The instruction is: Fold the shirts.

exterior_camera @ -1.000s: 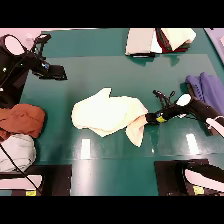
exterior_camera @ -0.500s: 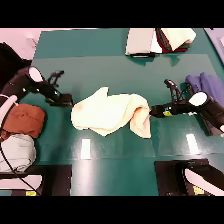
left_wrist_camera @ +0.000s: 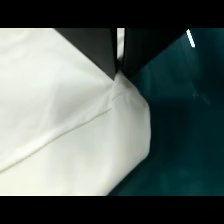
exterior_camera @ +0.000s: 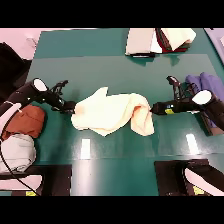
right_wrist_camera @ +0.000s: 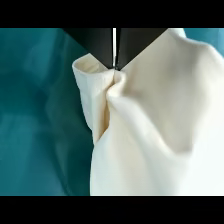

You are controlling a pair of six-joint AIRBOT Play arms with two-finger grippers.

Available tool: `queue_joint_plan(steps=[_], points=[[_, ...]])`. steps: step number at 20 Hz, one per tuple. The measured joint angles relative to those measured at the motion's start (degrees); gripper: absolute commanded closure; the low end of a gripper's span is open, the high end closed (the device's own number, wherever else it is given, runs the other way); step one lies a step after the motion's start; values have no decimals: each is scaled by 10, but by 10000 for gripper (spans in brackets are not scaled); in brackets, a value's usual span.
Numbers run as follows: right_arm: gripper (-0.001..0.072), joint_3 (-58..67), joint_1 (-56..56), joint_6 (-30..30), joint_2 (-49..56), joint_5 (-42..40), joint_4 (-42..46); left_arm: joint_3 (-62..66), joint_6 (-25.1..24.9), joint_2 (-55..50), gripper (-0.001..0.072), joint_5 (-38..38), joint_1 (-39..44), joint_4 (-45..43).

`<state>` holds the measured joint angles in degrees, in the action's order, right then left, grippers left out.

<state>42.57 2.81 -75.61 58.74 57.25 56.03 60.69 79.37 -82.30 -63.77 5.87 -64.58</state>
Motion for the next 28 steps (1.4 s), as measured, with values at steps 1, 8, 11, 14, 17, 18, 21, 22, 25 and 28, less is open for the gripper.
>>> queue_joint_plan(steps=[1, 8, 11, 14, 17, 18, 21, 22, 25, 28], points=[[695, 19, 0, 0, 0, 9, 8, 16, -1, 14, 685, 0, 0, -3], [696, 229, 0, -13, -41, 97, 131, 223, -3, 195, 685, 0, 0, -79], [696, 323, 0, -29, -83, 121, 177, 320, -3, 276, 685, 0, 0, -102], [696, 400, 0, -46, -119, 135, 201, 393, 1, 329, 685, 0, 0, -111], [696, 445, 0, -66, -130, 147, 211, 425, 9, 346, 685, -2, 0, -115], [695, 450, 0, -70, -127, 154, 210, 424, 11, 344, 684, -6, 0, -115], [695, 438, 0, -78, -97, 167, 186, 394, 14, 320, 684, -18, 0, -115], [692, 425, 0, -79, -82, 167, 173, 379, 14, 308, 684, -25, 0, -115], [363, 374, 0, -77, -28, 158, 113, 350, 15, 273, 684, -40, 0, -114], [327, 317, 1, -60, 38, 126, 40, 338, 14, 247, 684, -49, 0, -114]])
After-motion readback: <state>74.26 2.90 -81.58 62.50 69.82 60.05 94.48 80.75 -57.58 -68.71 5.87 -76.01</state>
